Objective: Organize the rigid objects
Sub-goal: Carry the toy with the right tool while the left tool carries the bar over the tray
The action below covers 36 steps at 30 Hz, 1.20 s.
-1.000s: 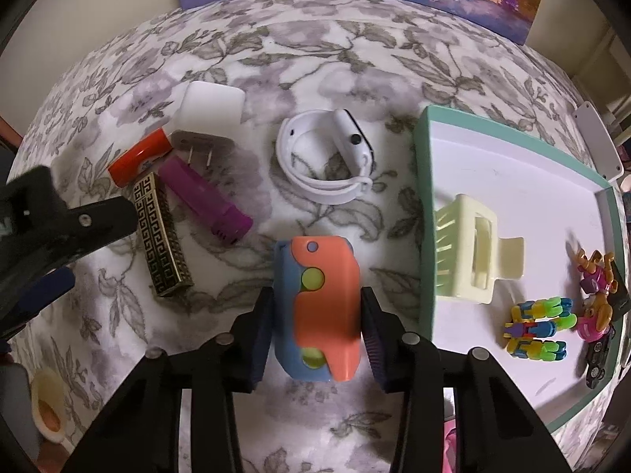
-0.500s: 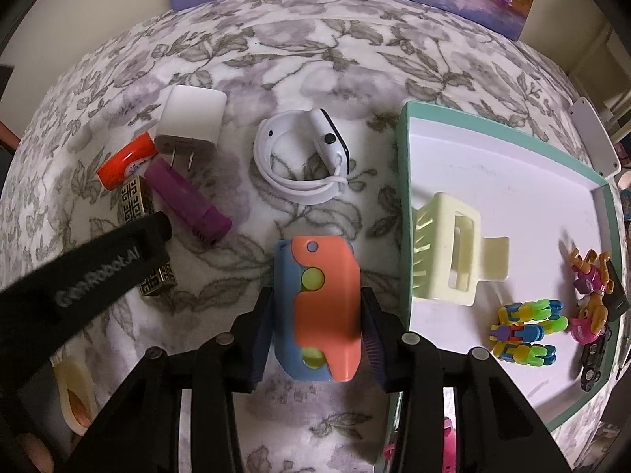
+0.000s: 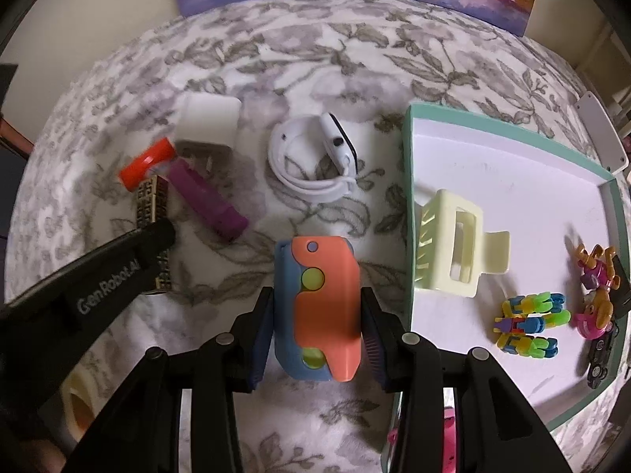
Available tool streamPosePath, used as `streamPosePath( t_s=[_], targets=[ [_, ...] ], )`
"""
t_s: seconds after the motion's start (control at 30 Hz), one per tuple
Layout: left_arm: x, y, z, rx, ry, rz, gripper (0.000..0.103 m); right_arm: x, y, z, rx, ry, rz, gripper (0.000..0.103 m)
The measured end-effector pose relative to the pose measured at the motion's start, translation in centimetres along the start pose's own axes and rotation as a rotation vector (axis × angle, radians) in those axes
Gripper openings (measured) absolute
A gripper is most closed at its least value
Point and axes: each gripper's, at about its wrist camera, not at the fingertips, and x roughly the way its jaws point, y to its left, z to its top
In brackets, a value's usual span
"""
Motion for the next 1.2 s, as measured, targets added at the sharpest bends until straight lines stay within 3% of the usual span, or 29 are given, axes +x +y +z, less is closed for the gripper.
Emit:
streamPosePath(
  t_s=[0.23,0.57,1.03,1.2],
  targets=[
    [-4.1,-0.3,0.2,-0.012,-0.086,-0.019,0.022,-4.0,-0.6,0.7,0.023,-0.066,0.038,0.044],
    [-9.3,-1.8,0.1,0.021,-0.183,-0.064,0.022,-7.8,-4.4,1.0,0.128,-0.123,-0.001,0.044],
    [-10.7,-9.9,-3.7,0.205,-0.144,-0.163,0.022,-10.3,-14.0,-1.7,0.296,-0.135,-0.074,0.044],
    [-10.3,-13.3,-5.9,0.300,-0.121,-0.158,0.022,-11.1,-16.2,-2.8,0.312,-0.144,-0.107,0.044]
  ],
)
